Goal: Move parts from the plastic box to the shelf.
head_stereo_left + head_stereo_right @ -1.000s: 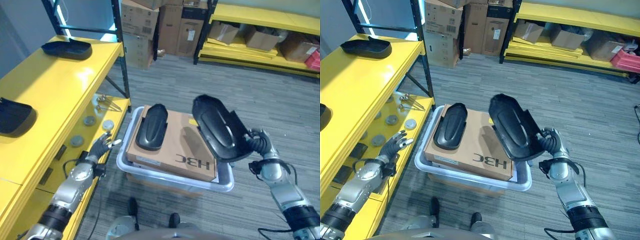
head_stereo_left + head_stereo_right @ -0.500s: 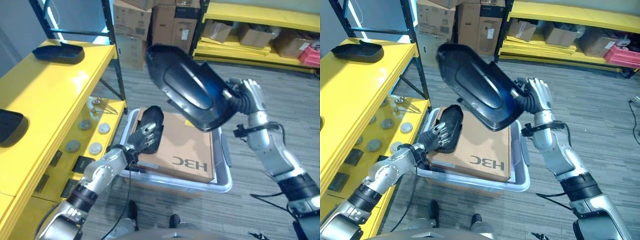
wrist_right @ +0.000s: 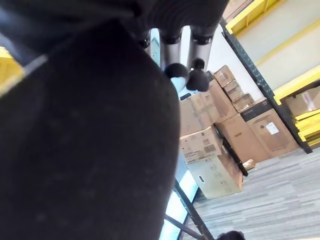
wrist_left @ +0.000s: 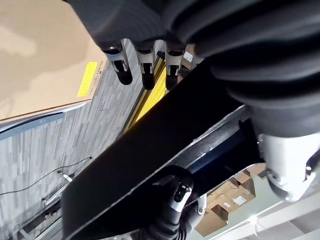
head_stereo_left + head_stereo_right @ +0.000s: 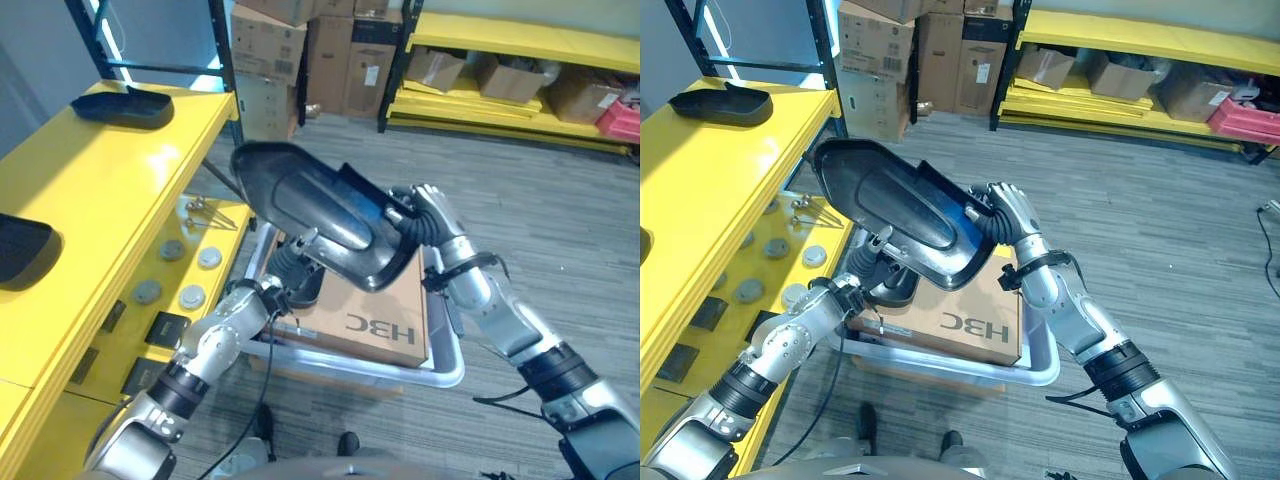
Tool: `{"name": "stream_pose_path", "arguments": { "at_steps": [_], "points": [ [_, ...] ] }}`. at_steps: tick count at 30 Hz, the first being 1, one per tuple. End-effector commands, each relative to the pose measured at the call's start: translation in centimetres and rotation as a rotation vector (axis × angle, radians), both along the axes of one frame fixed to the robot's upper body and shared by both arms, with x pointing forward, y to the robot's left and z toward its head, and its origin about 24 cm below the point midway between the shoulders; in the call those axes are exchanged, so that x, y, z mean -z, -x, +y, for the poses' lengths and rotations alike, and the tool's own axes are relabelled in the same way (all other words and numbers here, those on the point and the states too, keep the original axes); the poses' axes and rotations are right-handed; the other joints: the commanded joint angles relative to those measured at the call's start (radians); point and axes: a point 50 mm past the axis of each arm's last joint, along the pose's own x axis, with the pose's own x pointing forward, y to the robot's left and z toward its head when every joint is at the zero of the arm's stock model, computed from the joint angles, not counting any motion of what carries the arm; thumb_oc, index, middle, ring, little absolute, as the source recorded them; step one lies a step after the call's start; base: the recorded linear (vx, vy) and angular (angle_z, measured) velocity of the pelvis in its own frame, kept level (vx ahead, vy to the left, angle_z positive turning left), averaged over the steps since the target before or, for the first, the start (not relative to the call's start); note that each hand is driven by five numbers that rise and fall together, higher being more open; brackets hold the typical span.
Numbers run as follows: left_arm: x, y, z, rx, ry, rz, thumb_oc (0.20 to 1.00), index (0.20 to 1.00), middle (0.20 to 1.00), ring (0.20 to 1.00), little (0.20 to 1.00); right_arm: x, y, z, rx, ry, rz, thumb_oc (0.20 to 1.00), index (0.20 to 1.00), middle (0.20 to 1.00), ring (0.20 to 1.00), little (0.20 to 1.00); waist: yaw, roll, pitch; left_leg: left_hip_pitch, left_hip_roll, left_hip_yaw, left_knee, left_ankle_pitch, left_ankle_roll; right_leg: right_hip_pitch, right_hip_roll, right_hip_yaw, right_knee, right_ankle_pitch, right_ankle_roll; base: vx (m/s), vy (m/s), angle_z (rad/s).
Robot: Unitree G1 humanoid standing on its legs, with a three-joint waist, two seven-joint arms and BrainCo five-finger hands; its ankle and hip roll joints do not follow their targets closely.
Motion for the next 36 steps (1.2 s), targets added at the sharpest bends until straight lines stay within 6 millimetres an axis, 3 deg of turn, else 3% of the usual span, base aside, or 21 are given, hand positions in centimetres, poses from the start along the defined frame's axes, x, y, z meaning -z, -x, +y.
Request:
{"name": "stream_pose_path", "arguments": {
  "at_steps": [1,2,3,4,16,26,27,32,36],
  "points": [
    [-3.4,-1.0,-1.4,-0.026,0.062,-0.163,1.0,1.0,1.0,1.0,1.0,-4.1,0.6,4.1,-0.253,-0.103,-0.145,0.2,0.2,0.2,0.2,0.2,0.026,-0.024,-0.046,0.103,0.071,0.003,-0.001,-0.132,-0.064,0.012,-0.058,0.011,0.003,-0.038,0.055,0.0,0.0,0.0],
    [-3.7,-1.1,-1.1,-0.052,0.049,-0.196,1.0,1.0,1.0,1.0,1.0,-4.0,0.9,4.6,-0.285,-0.122,-0.139,0.2,0.2,0.2,0.2,0.2,0.026,-0.024,-0.045,0.103,0.07,0.002,-0.001,-0.133,-0.064,0.012,-0.058,0.011,0.003,-0.039,0.054,0.0,0.0,0.0],
    [-3.8,-1.2,-1.0,-0.067,0.036,-0.218,0.542,0.542,0.542,0.542,0.542,-4.0,1.2,5.1,-0.31,-0.136,-0.136,0.2,0.2,0.2,0.2,0.2,0.028,-0.024,-0.045,0.103,0.07,0.001,-0.001,-0.133,-0.063,0.012,-0.058,0.01,0.004,-0.039,0.054,0.0,0.0,0.0],
    [-4.0,-1.2,-0.9,-0.085,0.023,-0.246,0.2,0.2,0.2,0.2,0.2,-3.9,1.5,5.6,-0.337,-0.156,-0.125,0.2,0.2,0.2,0.2,0.2,0.029,-0.024,-0.042,0.103,0.07,0.0,-0.001,-0.133,-0.063,0.012,-0.058,0.01,0.005,-0.039,0.053,0.0,0.0,0.0],
    [-4.4,-1.3,-0.5,-0.242,-0.01,-0.309,0.2,0.2,0.2,0.2,0.2,-1.8,4.1,9.4,-0.557,-0.358,0.004,0.2,0.2,0.2,0.2,0.2,0.041,-0.023,-0.029,0.103,0.061,-0.018,-0.001,-0.134,-0.058,0.011,-0.061,0.008,0.009,-0.039,0.05,-0.01,0.02,0.0],
    [-5.1,-1.3,1.1,-0.432,-0.11,-0.458,0.2,0.2,0.2,0.2,0.2,0.6,4.9,10.5,-0.635,-0.464,0.209,0.2,0.2,0.2,0.2,0.2,0.048,-0.033,-0.027,0.103,0.025,-0.036,-0.001,-0.148,-0.037,0.005,-0.089,0.011,0.017,-0.023,0.069,0.02,0.119,0.02],
    [-5.3,-1.2,1.4,-0.458,-0.139,-0.505,0.2,0.2,0.2,0.2,0.2,1.2,5.1,10.3,-0.614,-0.5,0.235,1.0,1.0,1.0,1.0,1.0,0.046,-0.036,-0.025,0.103,0.018,-0.035,-0.001,-0.15,-0.031,0.0,-0.096,0.014,0.024,-0.019,0.075,0.06,0.214,0.01],
    [-5.9,-0.9,2.3,-0.537,-0.218,-0.612,0.2,0.2,0.2,0.2,0.2,2.8,5.1,9.2,-0.531,-0.592,0.295,1.0,1.0,1.0,1.0,1.0,0.037,-0.039,-0.016,0.092,-0.003,-0.033,-0.001,-0.151,-0.011,-0.033,-0.114,0.027,0.061,-0.012,0.095,0.01,0.137,-0.01],
    [-6.6,-0.6,4.5,-0.694,-0.347,-0.745,0.2,0.2,0.2,0.2,0.2,4.6,5.1,6.5,-0.381,-0.761,0.321,1.0,1.0,1.0,1.0,1.0,0.025,-0.037,-0.003,0.076,-0.008,-0.023,-0.001,-0.15,0.001,-0.083,-0.119,0.046,0.089,0.004,0.118,-0.07,0.029,-0.17]
  ]
}}
